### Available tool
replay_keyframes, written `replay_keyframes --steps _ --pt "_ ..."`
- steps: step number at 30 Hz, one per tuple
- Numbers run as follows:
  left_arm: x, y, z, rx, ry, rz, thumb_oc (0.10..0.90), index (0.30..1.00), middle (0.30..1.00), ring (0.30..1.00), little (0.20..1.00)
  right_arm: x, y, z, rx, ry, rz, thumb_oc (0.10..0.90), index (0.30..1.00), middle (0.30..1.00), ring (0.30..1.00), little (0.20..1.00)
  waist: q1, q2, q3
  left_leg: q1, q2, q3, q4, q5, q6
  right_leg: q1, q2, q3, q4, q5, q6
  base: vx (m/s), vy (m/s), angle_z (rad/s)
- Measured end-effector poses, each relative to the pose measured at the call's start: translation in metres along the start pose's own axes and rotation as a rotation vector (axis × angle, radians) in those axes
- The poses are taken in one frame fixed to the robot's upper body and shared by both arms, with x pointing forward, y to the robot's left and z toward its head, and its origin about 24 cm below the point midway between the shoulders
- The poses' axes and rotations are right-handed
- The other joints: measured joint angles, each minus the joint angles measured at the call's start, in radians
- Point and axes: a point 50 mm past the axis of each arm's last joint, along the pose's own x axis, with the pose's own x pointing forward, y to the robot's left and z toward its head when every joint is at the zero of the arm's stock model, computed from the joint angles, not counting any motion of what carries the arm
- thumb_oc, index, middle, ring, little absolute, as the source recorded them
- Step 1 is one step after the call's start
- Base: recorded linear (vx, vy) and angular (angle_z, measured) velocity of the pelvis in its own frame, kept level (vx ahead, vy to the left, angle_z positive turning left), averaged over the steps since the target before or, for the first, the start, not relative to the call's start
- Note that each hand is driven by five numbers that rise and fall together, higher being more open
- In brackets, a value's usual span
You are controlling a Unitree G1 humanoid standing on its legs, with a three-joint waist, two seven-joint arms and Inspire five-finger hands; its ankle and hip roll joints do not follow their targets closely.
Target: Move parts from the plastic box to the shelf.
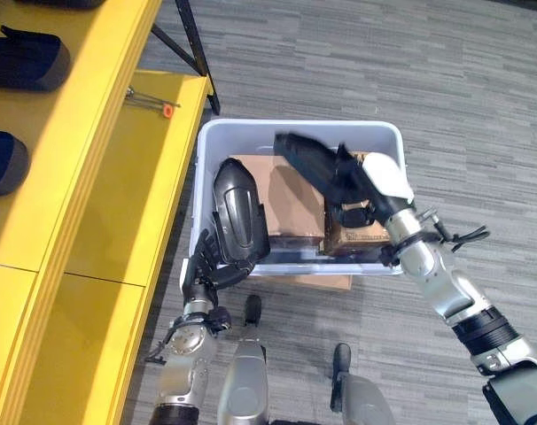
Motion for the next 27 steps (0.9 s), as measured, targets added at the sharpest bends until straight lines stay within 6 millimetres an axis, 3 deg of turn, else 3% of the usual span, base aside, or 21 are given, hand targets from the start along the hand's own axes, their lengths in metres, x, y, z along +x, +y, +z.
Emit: replay_keyframes --steps 3,6,17,21,23,24,26,27 --pt "-0.002 0.000 -0.002 0.003 0.015 -0.019 0.900 1.000 1.000 1.000 1.000 0.002 -0.010 0.007 0.051 -0.012 -0.075 0.400 0.300 0.300 0.300 0.300 -0.008 0.006 -0.003 0.056 -0.002 0.023 -0.016 -0.010 0.003 0.044 -0.008 0.009 -0.015 0.002 0.001 0.07 -0.035 -0.15" --pt "-0.002 -0.001 -0.001 0.003 0.010 -0.041 0.900 1.000 1.000 1.000 1.000 0.001 -0.021 0.015 0.065 -0.050 -0.117 0.400 0.300 0.300 0.300 0.300 -0.021 0.031 -0.018 0.069 -0.003 0.023 -0.017 -0.015 0.005 0.061 -0.008 0.005 -0.024 0.002 0.001 0.02 -0.022 0.01" --pt "-0.007 -0.007 -0.003 -0.019 0.010 -0.070 0.900 1.000 1.000 1.000 1.000 -0.002 -0.026 0.017 0.057 -0.062 -0.130 0.400 0.300 0.300 0.300 0.300 -0.068 0.081 -0.051 0.113 0.004 0.024 -0.011 -0.019 0.012 0.088 0.007 0.018 0.006 -0.009 -0.001 -0.07 -0.074 -0.02" --pt "-0.016 -0.009 -0.017 -0.055 0.061 -0.055 0.900 1.000 1.000 1.000 1.000 -0.004 -0.027 0.014 0.053 -0.057 -0.122 0.400 0.300 0.300 0.300 0.300 -0.086 0.114 -0.071 0.111 0.015 0.018 0.000 -0.013 0.025 0.059 0.021 0.025 0.087 -0.053 0.000 -0.20 -0.148 0.03" --pt "-0.022 -0.009 -0.025 -0.063 0.091 -0.049 0.900 1.000 1.000 1.000 1.000 -0.004 -0.025 0.015 0.058 -0.058 -0.114 0.400 0.300 0.300 0.300 0.300 -0.086 0.133 -0.082 0.106 0.021 0.009 0.005 -0.003 0.054 0.033 0.038 0.022 0.128 -0.067 -0.010 -0.31 -0.257 0.04" --pt "-0.026 -0.008 -0.030 -0.074 0.110 -0.038 0.900 1.000 1.000 1.000 1.000 -0.003 -0.025 0.016 0.047 -0.069 -0.104 0.400 0.300 0.300 0.300 0.300 -0.082 0.149 -0.082 0.080 0.038 -0.017 0.019 0.015 0.061 -0.032 0.056 0.022 0.235 -0.122 -0.024 -0.27 -0.250 0.13" --pt "-0.029 -0.006 -0.033 -0.085 0.119 -0.023 0.900 1.000 1.000 1.000 1.000 -0.002 -0.020 0.019 0.060 -0.080 -0.086 0.400 0.300 0.300 0.300 0.300 -0.075 0.163 -0.082 0.048 0.059 -0.035 0.017 0.032 0.061 -0.101 0.092 0.032 0.345 -0.165 -0.049 -0.19 -0.205 0.22" --pt "-0.031 -0.005 -0.036 -0.084 0.136 -0.018 0.900 1.000 1.000 1.000 1.000 -0.002 -0.017 0.020 0.068 -0.083 -0.072 0.400 0.300 0.300 0.300 0.300 -0.068 0.170 -0.081 0.041 0.071 -0.036 0.000 0.010 0.120 -0.126 0.107 0.022 0.383 -0.179 -0.057 -0.21 -0.235 0.39"
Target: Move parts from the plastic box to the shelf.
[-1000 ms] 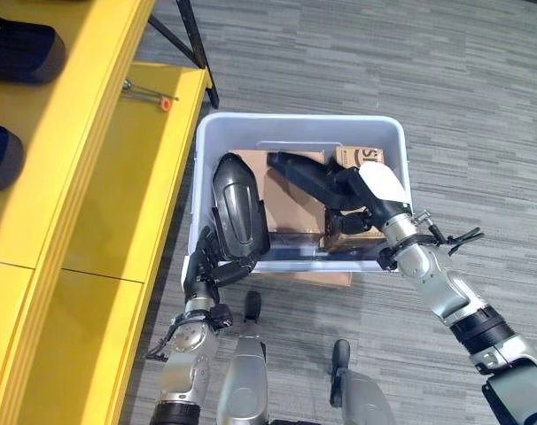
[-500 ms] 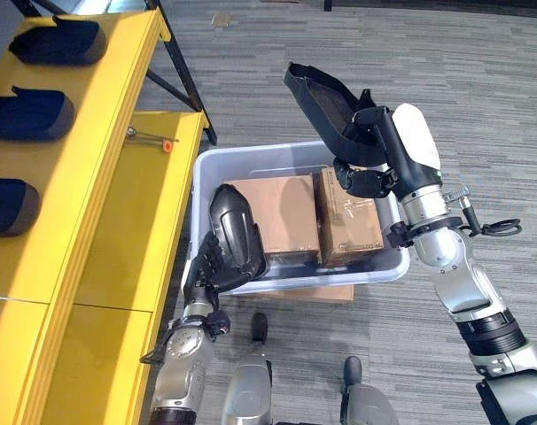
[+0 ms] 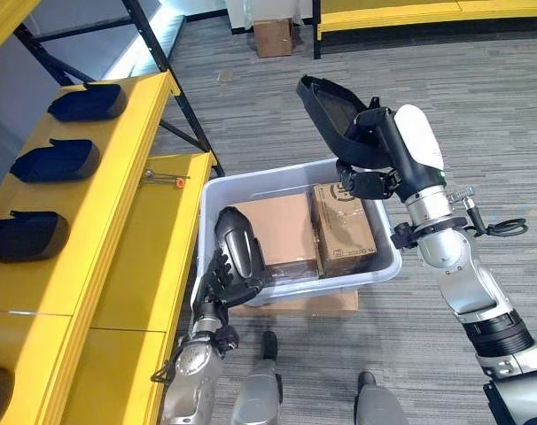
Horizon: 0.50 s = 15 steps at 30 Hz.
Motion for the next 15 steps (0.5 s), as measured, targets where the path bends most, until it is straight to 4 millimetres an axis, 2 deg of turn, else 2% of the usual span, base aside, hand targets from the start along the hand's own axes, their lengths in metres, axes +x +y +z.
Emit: replay_keyframes --steps 1,2,3,4,5,6,7,8,9,10,11,12,13,14,15 --pt "-0.003 0.002 -0.005 0.001 0.028 0.009 0.900 1.000 1.000 1.000 1.000 -0.003 0.005 -0.001 0.006 0.006 0.018 0.400 0.300 0.300 0.300 0.300 0.015 -0.009 -0.001 -0.032 0.001 0.053 0.000 -0.138 0.219 -0.036 0.019 0.005 0.034 -0.014 -0.043 -0.15 -0.159 0.78" --pt "-0.002 0.002 -0.004 0.004 0.025 0.008 0.900 1.000 1.000 1.000 1.000 -0.006 0.007 -0.003 0.005 0.015 0.027 0.400 0.300 0.300 0.300 0.300 0.007 -0.009 -0.001 -0.053 0.015 0.088 -0.006 -0.287 0.254 -0.034 0.053 0.015 -0.004 -0.002 -0.079 -0.20 -0.232 1.24" --pt "0.000 0.003 -0.003 0.005 0.022 0.009 0.900 1.000 1.000 1.000 1.000 -0.007 0.007 -0.005 -0.001 0.022 0.034 0.400 0.300 0.300 0.300 0.300 -0.001 -0.020 0.005 -0.053 0.017 0.111 -0.025 -0.281 0.126 -0.031 0.033 0.001 -0.037 0.036 -0.082 -0.17 -0.210 1.11" --pt "-0.001 0.005 -0.006 0.008 0.036 0.015 0.900 1.000 1.000 1.000 1.000 -0.008 0.010 -0.006 -0.001 0.031 0.050 0.400 0.300 0.300 0.300 0.300 0.041 -0.042 0.011 0.004 0.000 0.142 -0.052 -0.223 0.089 -0.040 0.007 -0.040 -0.042 0.069 -0.123 -0.23 -0.248 1.15" --pt "0.000 0.005 -0.008 0.015 0.046 0.009 0.900 1.000 1.000 1.000 1.000 -0.013 0.011 -0.010 0.005 0.050 0.050 0.400 0.300 0.300 0.300 0.300 0.011 -0.067 0.020 0.005 0.010 0.255 0.042 -0.209 0.009 -0.009 -0.037 -0.118 -0.104 0.097 -0.126 -0.13 -0.108 1.24" --pt "0.000 0.006 -0.009 0.018 0.055 0.011 0.900 1.000 1.000 1.000 1.000 -0.017 0.014 -0.013 0.013 0.070 0.059 0.400 0.300 0.300 0.300 0.300 -0.017 -0.077 0.010 0.001 -0.001 0.281 0.095 -0.199 -0.002 0.009 -0.049 -0.140 -0.135 0.119 -0.124 -0.14 -0.097 1.33" --pt "-0.001 0.009 -0.005 0.016 0.039 0.024 0.900 1.000 1.000 1.000 1.000 -0.017 0.016 -0.012 0.028 0.072 0.071 0.400 0.300 0.300 0.300 0.300 0.010 -0.119 0.003 0.047 -0.009 0.236 0.219 -0.221 -0.031 -0.015 -0.069 -0.149 -0.161 0.146 -0.138 -0.07 -0.056 0.89" --pt "-0.001 0.011 -0.005 0.013 0.037 0.034 0.900 1.000 1.000 1.000 1.000 -0.016 0.016 -0.011 0.036 0.069 0.067 0.400 0.300 0.300 0.300 0.300 0.013 -0.117 0.001 0.077 0.011 0.202 0.281 -0.236 -0.060 -0.010 -0.049 -0.151 -0.190 0.168 -0.143 0.01 0.012 0.44" --pt "-0.001 0.012 -0.005 0.011 0.036 0.037 0.900 1.000 1.000 1.000 1.000 -0.016 0.015 -0.011 0.039 0.067 0.061 0.400 0.300 0.300 0.300 0.300 0.009 -0.117 0.002 0.106 0.031 0.191 0.312 -0.250 -0.083 -0.008 -0.049 -0.182 -0.202 0.177 -0.153 0.12 0.103 0.97" --pt "0.002 0.007 -0.003 -0.002 0.032 0.029 0.900 1.000 1.000 1.000 1.000 -0.018 0.009 -0.015 0.041 0.086 0.035 0.400 0.300 0.300 0.300 0.300 -0.042 -0.115 0.003 0.175 0.106 0.240 0.424 -0.286 -0.142 0.011 -0.051 -0.274 -0.234 0.192 -0.147 0.13 0.158 1.57" --pt "0.002 0.005 -0.004 -0.007 0.036 0.022 0.900 1.000 1.000 1.000 1.000 -0.021 0.006 -0.019 0.038 0.104 0.022 0.400 0.300 0.300 0.300 0.300 -0.089 -0.112 0.000 0.217 0.148 0.279 0.438 -0.281 -0.150 0.041 -0.053 -0.329 -0.249 0.192 -0.144 0.09 0.209 1.91" --pt "0.001 0.002 -0.006 -0.010 0.040 0.007 0.900 1.000 1.000 1.000 1.000 -0.022 0.002 -0.022 0.027 0.116 0.006 0.400 0.300 0.300 0.300 0.300 -0.112 -0.109 -0.010 0.273 0.169 0.275 0.405 -0.271 -0.144 0.040 -0.048 -0.337 -0.250 0.186 -0.136 0.06 0.322 1.22" --pt "0.002 -0.003 -0.006 -0.011 0.036 -0.021 0.900 1.000 1.000 1.000 1.000 -0.019 -0.010 -0.023 0.005 0.110 -0.027 0.400 0.300 0.300 0.300 0.300 -0.103 -0.093 -0.023 0.363 0.195 0.284 0.359 -0.267 -0.154 0.018 -0.044 -0.345 -0.232 0.187 -0.118 0.02 0.263 0.78" --pt "0.004 -0.008 -0.005 -0.010 0.032 -0.035 0.900 1.000 1.000 1.000 1.000 -0.019 -0.018 -0.025 0.001 0.115 -0.061 0.400 0.300 0.300 0.300 0.300 -0.116 -0.088 -0.024 0.399 0.224 0.302 0.333 -0.260 -0.163 0.007 -0.048 -0.367 -0.220 0.188 -0.115 0.02 0.309 0.62" --pt "0.006 -0.012 -0.003 -0.016 0.026 -0.047 0.900 1.000 1.000 1.000 1.000 -0.019 -0.026 -0.027 -0.008 0.122 -0.094 0.400 0.300 0.300 0.300 0.300 -0.132 -0.085 -0.027 0.431 0.227 0.304 0.270 -0.254 -0.166 -0.012 -0.058 -0.387 -0.198 0.189 -0.113 0.01 0.144 0.71"
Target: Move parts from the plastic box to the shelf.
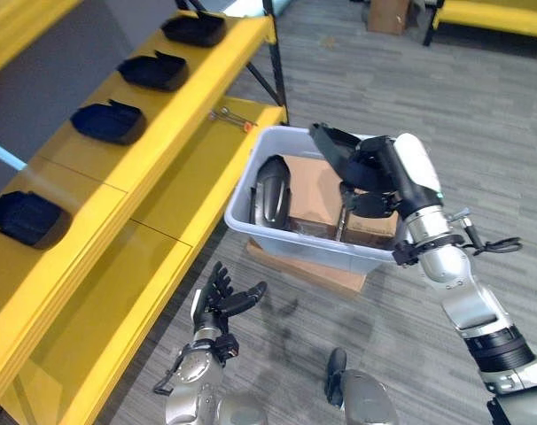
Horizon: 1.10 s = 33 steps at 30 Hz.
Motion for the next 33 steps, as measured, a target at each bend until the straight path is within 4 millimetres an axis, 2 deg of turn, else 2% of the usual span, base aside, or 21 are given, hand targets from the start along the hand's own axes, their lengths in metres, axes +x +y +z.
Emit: replay_keyframes --steps 1,2,3,5,6,7,8,11,14,19,20,22,24,25,26,27,28,30,31,32,33 --pt "0.001 -0.006 0.001 0.006 -0.003 -0.021 0.900 1.000 1.000 1.000 1.000 0.001 -0.008 -0.001 -0.008 0.002 -0.034 0.400 0.300 0.300 0.300 0.300 -0.004 0.014 -0.008 0.032 -0.010 -0.001 -0.088 0.065 0.011 -0.030 -0.004 0.005 0.015 0.003 -0.005 0.00 0.228 0.69" --pt "0.003 -0.013 0.000 0.010 0.002 -0.051 0.900 1.000 1.000 1.000 1.000 0.001 -0.017 -0.003 -0.009 0.012 -0.079 0.400 0.300 0.300 0.300 0.300 -0.015 0.044 -0.023 0.038 -0.043 0.022 -0.196 0.093 0.014 -0.066 -0.013 0.004 0.027 0.031 0.003 -0.01 0.187 0.44" --pt "0.003 -0.015 0.001 0.016 0.001 -0.058 0.900 1.000 1.000 1.000 1.000 0.000 -0.019 -0.005 -0.006 0.019 -0.092 0.400 0.300 0.300 0.300 0.300 -0.018 0.054 -0.026 0.049 -0.051 0.073 -0.236 0.080 0.012 -0.077 -0.024 0.006 0.034 0.047 0.012 0.00 0.360 0.44" --pt "0.004 -0.015 -0.001 0.013 0.008 -0.058 0.900 1.000 1.000 1.000 1.000 -0.003 -0.018 -0.008 -0.009 0.036 -0.089 0.400 0.300 0.300 0.300 0.300 -0.008 0.051 -0.026 0.046 -0.072 0.084 -0.247 0.044 -0.015 -0.081 -0.054 0.016 0.030 0.087 0.035 -0.01 0.293 0.32" --pt "0.003 -0.014 -0.001 0.015 0.005 -0.054 0.900 1.000 1.000 1.000 1.000 -0.005 -0.018 -0.009 -0.010 0.039 -0.083 0.400 0.300 0.300 0.300 0.300 -0.015 0.071 -0.035 0.025 -0.087 0.069 -0.247 -0.044 -0.024 -0.081 -0.073 -0.003 0.019 0.114 0.051 -0.04 0.195 0.48" --pt "0.003 -0.011 -0.001 0.017 0.004 -0.043 0.900 1.000 1.000 1.000 1.000 -0.006 -0.016 -0.010 -0.006 0.043 -0.080 0.400 0.300 0.300 0.300 0.300 -0.013 0.082 -0.042 0.017 -0.090 0.069 -0.249 -0.091 -0.058 -0.085 -0.084 -0.008 0.010 0.137 0.061 -0.06 0.256 0.29" --pt "0.002 -0.005 -0.001 0.024 0.003 -0.025 0.900 1.000 1.000 1.000 1.000 -0.007 -0.011 -0.010 0.004 0.047 -0.067 0.400 0.300 0.300 0.300 0.300 0.012 0.071 -0.043 0.017 -0.107 0.072 -0.247 -0.088 -0.094 -0.089 -0.090 0.012 -0.009 0.163 0.065 -0.06 0.173 -0.11" --pt "-0.005 0.021 -0.004 0.057 0.017 0.055 0.900 1.000 1.000 1.000 1.000 -0.009 0.005 -0.005 0.031 0.035 -0.015 0.400 0.300 0.300 0.300 0.300 0.053 0.033 -0.063 -0.022 -0.159 0.068 -0.241 -0.084 -0.091 -0.076 -0.109 0.045 -0.130 0.237 0.064 -0.06 0.177 -0.06" --pt "-0.017 0.042 -0.012 0.077 0.049 0.121 0.900 1.000 1.000 1.000 1.000 -0.012 0.013 -0.004 0.048 0.044 -0.014 0.400 0.300 0.300 0.300 0.300 0.096 -0.003 -0.082 -0.040 -0.174 0.044 -0.225 -0.081 -0.087 -0.040 -0.106 0.050 -0.209 0.293 0.057 -0.06 0.191 0.22" --pt "-0.019 0.043 -0.014 0.080 0.059 0.123 0.900 1.000 1.000 1.000 1.000 -0.011 0.018 0.001 0.086 0.037 -0.025 0.400 0.300 0.300 0.300 0.300 0.144 -0.057 -0.108 -0.085 -0.169 0.008 -0.160 -0.101 -0.107 -0.024 -0.113 0.034 -0.230 0.317 0.063 -0.07 0.222 0.13" --pt "-0.018 0.041 -0.014 0.083 0.057 0.115 0.900 1.000 1.000 1.000 1.000 -0.011 0.023 0.004 0.101 0.032 -0.018 0.400 0.300 0.300 0.300 0.300 0.156 -0.074 -0.117 -0.112 -0.172 -0.004 -0.110 -0.126 -0.101 -0.023 -0.122 0.031 -0.230 0.318 0.063 -0.08 0.272 0.08" --pt "-0.017 0.039 -0.013 0.080 0.054 0.109 0.900 1.000 1.000 1.000 1.000 -0.010 0.027 0.007 0.104 0.022 -0.008 0.400 0.300 0.300 0.300 0.300 0.162 -0.078 -0.116 -0.142 -0.173 -0.022 -0.038 -0.166 -0.098 -0.015 -0.129 0.033 -0.237 0.329 0.060 -0.08 0.304 0.07" --pt "-0.016 0.039 -0.011 0.080 0.035 0.108 0.900 1.000 1.000 1.000 1.000 -0.011 0.031 0.010 0.097 0.008 0.004 0.400 0.300 0.300 0.300 0.300 0.166 -0.090 -0.114 -0.220 -0.195 -0.036 0.118 -0.233 -0.047 -0.004 -0.157 0.034 -0.260 0.327 0.070 -0.05 0.325 0.14" --pt "-0.016 0.039 -0.010 0.080 0.028 0.107 0.900 1.000 1.000 1.000 1.000 -0.011 0.032 0.010 0.097 0.005 0.005 0.400 0.300 0.300 0.300 0.300 0.160 -0.089 -0.114 -0.238 -0.201 -0.051 0.139 -0.247 -0.041 -0.006 -0.163 0.039 -0.262 0.319 0.075 -0.01 0.325 0.45" --pt "-0.014 0.037 -0.007 0.080 0.017 0.101 0.900 1.000 1.000 1.000 1.000 -0.012 0.030 0.009 0.077 0.005 0.010 0.400 0.300 0.300 0.300 0.300 0.140 -0.076 -0.107 -0.318 -0.212 -0.076 0.242 -0.277 0.009 -0.012 -0.157 0.115 -0.259 0.252 0.136 0.00 0.289 0.72" --pt "-0.011 0.031 -0.005 0.075 0.008 0.083 0.900 1.000 1.000 1.000 1.000 -0.013 0.024 0.007 0.045 -0.001 0.008 0.400 0.300 0.300 0.300 0.300 0.122 -0.048 -0.091 -0.356 -0.199 -0.131 0.285 -0.299 0.052 -0.017 -0.126 0.192 -0.235 0.201 0.167 -0.01 0.276 1.38" --pt "-0.009 0.026 -0.003 0.083 -0.004 0.057 0.900 1.000 1.000 1.000 1.000 -0.021 0.017 0.001 -0.003 0.006 0.011 0.400 0.300 0.300 0.300 0.300 0.095 -0.037 -0.085 -0.404 -0.230 -0.197 0.294 -0.300 0.032 -0.038 -0.087 0.325 -0.169 0.138 0.104 0.00 0.184 1.39" --pt "-0.010 0.026 -0.003 0.087 -0.006 0.060 0.900 1.000 1.000 1.000 1.000 -0.025 0.012 0.001 -0.043 -0.004 0.025 0.400 0.300 0.300 0.300 0.300 0.068 -0.031 -0.081 -0.436 -0.266 -0.271 0.297 -0.289 0.051 -0.046 -0.052 0.449 -0.142 0.056 0.039 0.00 0.081 1.30" --pt "-0.011 0.031 -0.003 0.092 -0.004 0.081 0.900 1.000 1.000 1.000 1.000 -0.026 0.012 0.004 -0.042 -0.017 0.022 0.400 0.300 0.300 0.300 0.300 0.061 -0.037 -0.082 -0.442 -0.292 -0.282 0.283 -0.271 0.048 -0.037 -0.060 0.455 -0.155 0.052 0.008 0.01 0.056 0.85" --pt "-0.013 0.036 -0.003 0.105 -0.002 0.100 0.900 1.000 1.000 1.000 1.000 -0.026 0.012 0.010 -0.030 -0.046 0.015 0.400 0.300 0.300 0.300 0.300 0.080 -0.040 -0.081 -0.445 -0.303 -0.282 0.272 -0.265 0.052 -0.039 -0.062 0.471 -0.153 0.071 -0.023 0.03 0.035 0.68" --pt "-0.012 0.040 0.000 0.128 -0.007 0.103 0.900 1.000 1.000 1.000 1.000 -0.025 0.011 0.017 -0.016 -0.082 0.005 0.400 0.300 0.300 0.300 0.300 0.086 -0.048 -0.069 -0.459 -0.315 -0.302 0.274 -0.267 0.055 -0.050 -0.059 0.513 -0.115 0.166 0.010 0.08 0.003 0.37"
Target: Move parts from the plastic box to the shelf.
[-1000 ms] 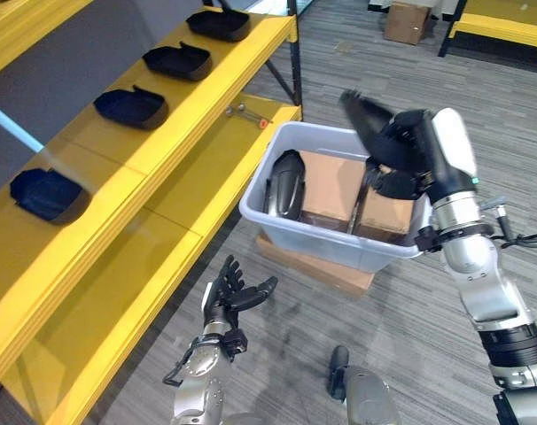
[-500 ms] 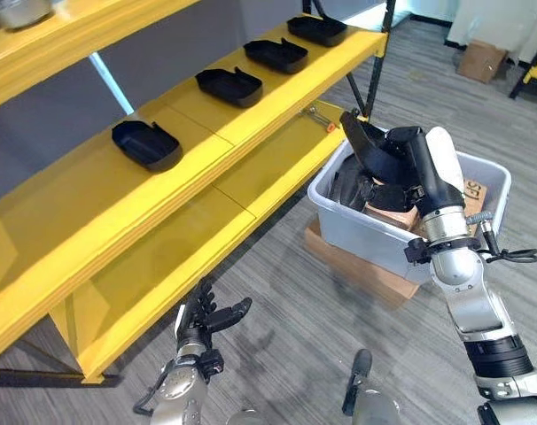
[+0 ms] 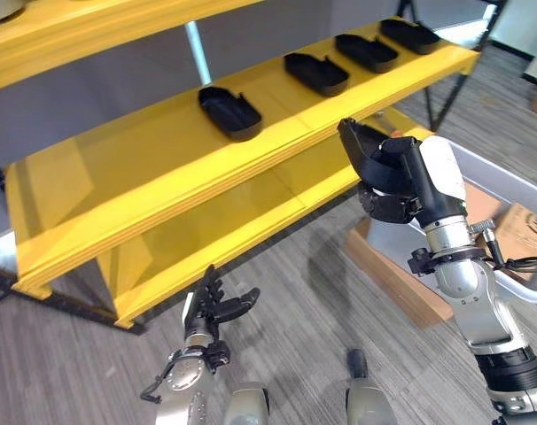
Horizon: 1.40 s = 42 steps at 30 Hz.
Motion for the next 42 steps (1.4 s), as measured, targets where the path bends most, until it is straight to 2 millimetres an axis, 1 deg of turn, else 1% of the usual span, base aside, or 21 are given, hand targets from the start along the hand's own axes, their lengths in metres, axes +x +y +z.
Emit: replay_keyframes --steps 1,2,4,5,7,8,10,12,13,14,21,24,27,30,32,33,35,37,38,40,42 --pt "0.000 0.001 0.000 0.006 0.000 0.003 0.900 1.000 1.000 1.000 1.000 0.001 0.002 0.003 0.011 -0.011 -0.001 0.400 0.300 0.300 0.300 0.300 0.003 0.009 0.006 0.003 0.012 -0.012 -0.014 0.004 -0.001 -0.029 0.012 -0.002 0.049 0.043 0.051 0.07 -0.009 0.44" --pt "0.000 0.000 -0.001 0.005 0.003 0.000 0.900 1.000 1.000 1.000 1.000 0.001 0.003 0.004 0.017 -0.018 0.001 0.400 0.300 0.300 0.300 0.300 0.003 0.017 0.009 0.016 0.020 -0.034 -0.049 0.019 0.000 -0.038 0.021 -0.013 0.080 0.072 0.056 0.08 -0.028 0.32" --pt "0.000 -0.004 -0.001 0.007 0.005 -0.018 0.900 1.000 1.000 1.000 1.000 0.001 0.002 0.004 0.009 -0.024 0.004 0.400 0.300 0.300 0.300 0.300 -0.003 0.015 0.022 0.075 0.023 -0.055 -0.141 0.066 0.002 -0.087 0.029 -0.016 0.164 0.057 0.059 0.07 -0.086 0.44" --pt "-0.001 -0.006 -0.001 0.011 0.002 -0.030 0.900 1.000 1.000 1.000 1.000 0.001 0.001 0.007 0.010 -0.045 -0.003 0.400 0.300 0.300 0.300 0.300 0.001 0.013 0.022 0.114 0.037 -0.063 -0.236 0.106 -0.012 -0.042 0.064 -0.038 0.001 0.004 0.059 0.06 -0.102 0.66" --pt "0.002 -0.009 0.005 0.033 -0.017 -0.057 0.900 1.000 1.000 1.000 1.000 0.001 -0.004 0.012 0.002 -0.069 -0.020 0.400 0.300 0.300 0.300 0.300 -0.029 -0.027 0.013 0.113 0.003 -0.127 -0.291 0.134 -0.030 0.027 0.062 -0.022 -0.108 -0.017 0.038 0.09 -0.121 1.05" --pt "0.005 -0.013 0.008 0.034 -0.024 -0.075 0.900 1.000 1.000 1.000 1.000 0.003 -0.007 0.014 -0.014 -0.081 -0.031 0.400 0.300 0.300 0.300 0.300 -0.032 -0.044 0.012 0.130 -0.018 -0.140 -0.312 0.144 -0.047 0.047 0.057 -0.014 -0.122 0.004 0.119 0.15 -0.186 0.76" --pt "0.002 -0.020 0.008 -0.005 -0.028 -0.081 0.900 1.000 1.000 1.000 1.000 0.010 -0.010 0.019 -0.015 -0.111 -0.044 0.400 0.300 0.300 0.300 0.300 -0.019 0.002 0.011 0.159 0.043 -0.128 -0.371 0.158 -0.062 0.039 0.103 -0.026 -0.112 0.009 0.120 0.12 -0.144 0.05" --pt "0.001 -0.022 0.009 -0.026 -0.037 -0.086 0.900 1.000 1.000 1.000 1.000 0.012 -0.012 0.020 -0.020 -0.120 -0.050 0.400 0.300 0.300 0.300 0.300 -0.020 0.010 0.012 0.206 0.077 -0.075 -0.440 0.191 -0.067 0.044 0.129 -0.027 -0.113 0.009 0.115 0.08 -0.102 -0.20" --pt "0.001 -0.025 0.009 -0.041 -0.036 -0.091 0.900 1.000 1.000 1.000 1.000 0.012 -0.013 0.020 -0.029 -0.120 -0.047 0.400 0.300 0.300 0.300 0.300 -0.028 0.015 0.012 0.236 0.088 -0.042 -0.480 0.215 -0.090 0.058 0.135 -0.030 -0.119 0.006 0.109 0.06 -0.084 -0.14" --pt "0.003 -0.034 0.011 -0.071 -0.043 -0.104 0.900 1.000 1.000 1.000 1.000 0.012 -0.016 0.018 -0.052 -0.120 -0.042 0.400 0.300 0.300 0.300 0.300 -0.040 0.025 0.011 0.265 0.095 -0.001 -0.523 0.239 -0.092 0.080 0.136 -0.027 -0.132 0.005 0.109 0.12 -0.176 0.02" --pt "0.006 -0.040 0.028 -0.079 -0.108 -0.141 0.900 1.000 1.000 1.000 1.000 0.012 -0.021 0.015 -0.068 -0.103 -0.057 0.400 0.300 0.300 0.300 0.300 -0.054 0.034 0.008 0.304 0.101 0.005 -0.584 0.262 -0.109 0.103 0.140 -0.047 -0.151 0.001 0.109 0.09 -0.130 0.07" --pt "0.002 -0.031 0.019 -0.079 -0.079 -0.108 0.900 1.000 1.000 1.000 1.000 0.011 -0.019 0.016 -0.059 -0.109 -0.056 0.400 0.300 0.300 0.300 0.300 -0.049 0.041 0.003 0.302 0.102 -0.005 -0.582 0.265 -0.105 0.109 0.138 -0.056 -0.151 -0.002 0.109 0.07 -0.146 0.12" --pt "-0.003 -0.025 0.011 -0.104 -0.050 -0.072 0.900 1.000 1.000 1.000 1.000 0.010 -0.018 0.015 -0.060 -0.106 -0.045 0.400 0.300 0.300 0.300 0.300 -0.054 0.054 -0.002 0.287 0.109 -0.032 -0.572 0.259 -0.078 0.107 0.145 -0.075 -0.123 -0.027 0.104 0.08 -0.207 0.25" --pt "-0.007 -0.021 0.005 -0.114 -0.031 -0.051 0.900 1.000 1.000 1.000 1.000 0.010 -0.018 0.015 -0.062 -0.111 -0.041 0.400 0.300 0.300 0.300 0.300 -0.047 0.058 -0.006 0.252 0.107 -0.046 -0.512 0.264 -0.004 0.101 0.149 -0.094 -0.074 -0.071 0.090 -0.02 -0.246 0.37" --pt "-0.005 -0.024 0.007 -0.105 -0.038 -0.066 0.900 1.000 1.000 1.000 1.000 0.010 -0.018 0.016 -0.061 -0.113 -0.044 0.400 0.300 0.300 0.300 0.300 -0.016 0.031 -0.020 0.108 0.081 -0.041 -0.318 0.303 -0.004 0.049 0.124 -0.109 -0.026 -0.089 0.060 -0.06 -0.278 0.60" --pt "-0.004 -0.028 0.008 -0.105 -0.039 -0.080 0.900 1.000 1.000 1.000 1.000 0.010 -0.018 0.016 -0.059 -0.118 -0.044 0.400 0.300 0.300 0.300 0.300 0.002 0.018 -0.019 0.019 0.062 -0.043 -0.206 0.377 -0.007 0.039 0.122 -0.142 -0.007 -0.099 0.042 0.05 -0.197 0.60" --pt "-0.003 -0.032 0.007 -0.100 -0.030 -0.099 0.900 1.000 1.000 1.000 1.000 0.010 -0.015 0.015 -0.047 -0.109 -0.043 0.400 0.300 0.300 0.300 0.300 0.029 -0.001 -0.007 -0.022 0.061 -0.022 -0.135 0.440 0.020 0.051 0.105 -0.155 -0.002 -0.102 0.017 0.10 -0.067 0.44" --pt "-0.003 -0.030 0.002 -0.094 -0.010 -0.095 0.900 1.000 1.000 1.000 1.000 0.009 -0.011 0.017 -0.020 -0.105 -0.048 0.400 0.300 0.300 0.300 0.300 0.017 -0.020 0.004 -0.002 0.144 0.118 -0.216 0.400 0.068 0.097 0.101 -0.209 -0.044 -0.093 -0.009 0.17 0.057 0.51" --pt "-0.003 -0.030 -0.001 -0.095 0.000 -0.091 0.900 1.000 1.000 1.000 1.000 0.006 -0.010 0.015 -0.016 -0.093 -0.044 0.400 0.300 0.300 0.300 0.300 0.005 -0.028 0.008 0.038 0.186 0.146 -0.319 0.391 0.044 0.124 0.104 -0.238 -0.065 -0.099 0.003 0.13 0.073 0.82" --pt "-0.004 -0.030 -0.002 -0.095 0.004 -0.101 0.900 1.000 1.000 1.000 1.000 0.002 -0.014 0.010 -0.023 -0.069 -0.056 0.400 0.300 0.300 0.300 0.300 -0.030 -0.023 0.007 0.114 0.216 0.106 -0.547 0.404 0.022 0.139 0.124 -0.264 -0.084 -0.099 0.004 0.23 0.182 0.56" --pt "0.002 -0.035 0.002 -0.090 -0.004 -0.123 0.900 1.000 1.000 1.000 1.000 0.002 -0.023 0.004 -0.032 -0.039 -0.094 0.400 0.300 0.300 0.300 0.300 -0.058 -0.021 0.007 0.093 0.230 0.101 -0.621 0.399 -0.004 0.137 0.143 -0.214 -0.101 -0.099 0.014 0.28 0.258 0.44"
